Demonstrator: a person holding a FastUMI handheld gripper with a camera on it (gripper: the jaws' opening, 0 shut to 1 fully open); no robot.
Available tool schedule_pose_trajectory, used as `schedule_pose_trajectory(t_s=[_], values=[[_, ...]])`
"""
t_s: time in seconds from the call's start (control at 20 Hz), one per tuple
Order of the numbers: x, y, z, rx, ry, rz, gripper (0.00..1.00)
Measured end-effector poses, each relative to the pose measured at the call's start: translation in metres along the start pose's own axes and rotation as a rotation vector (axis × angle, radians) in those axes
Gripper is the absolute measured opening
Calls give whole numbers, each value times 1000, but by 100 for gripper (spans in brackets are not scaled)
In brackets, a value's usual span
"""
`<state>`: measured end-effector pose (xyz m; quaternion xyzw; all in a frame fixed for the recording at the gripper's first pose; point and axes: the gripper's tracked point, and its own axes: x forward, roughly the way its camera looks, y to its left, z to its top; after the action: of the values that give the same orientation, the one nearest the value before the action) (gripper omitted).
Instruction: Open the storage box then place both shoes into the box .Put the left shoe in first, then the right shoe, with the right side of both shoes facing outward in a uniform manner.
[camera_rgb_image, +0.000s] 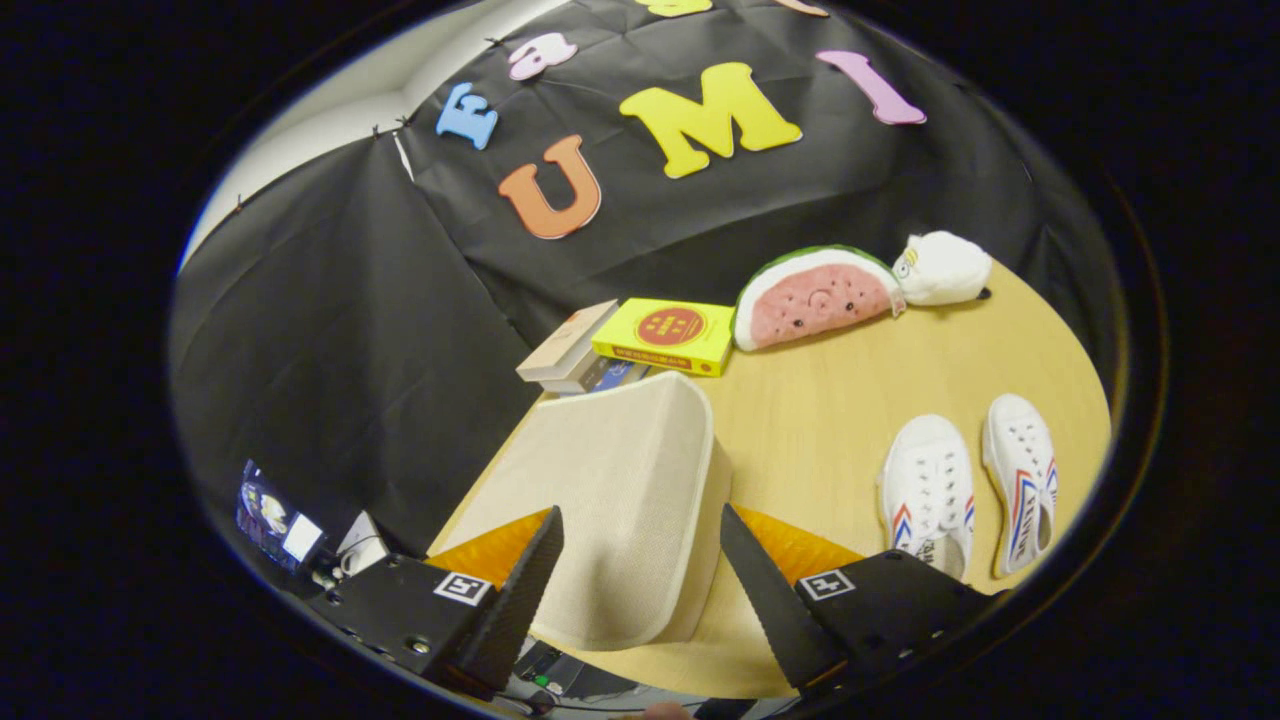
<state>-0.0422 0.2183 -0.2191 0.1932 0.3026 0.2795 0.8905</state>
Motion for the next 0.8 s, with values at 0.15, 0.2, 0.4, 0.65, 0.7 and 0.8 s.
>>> schedule_pose_trajectory(t_s=[0.15,0.2,0.4,0.65,0.7,0.8], values=[[16,1,-10,78,42,35,95],[21,0,-12,114,59,43,95],[37,-3,-17,251,112,78,95],[51,4,-19,384,170,143,95],[53,6,-18,398,179,156,95],[56,8,-19,425,204,176,94]])
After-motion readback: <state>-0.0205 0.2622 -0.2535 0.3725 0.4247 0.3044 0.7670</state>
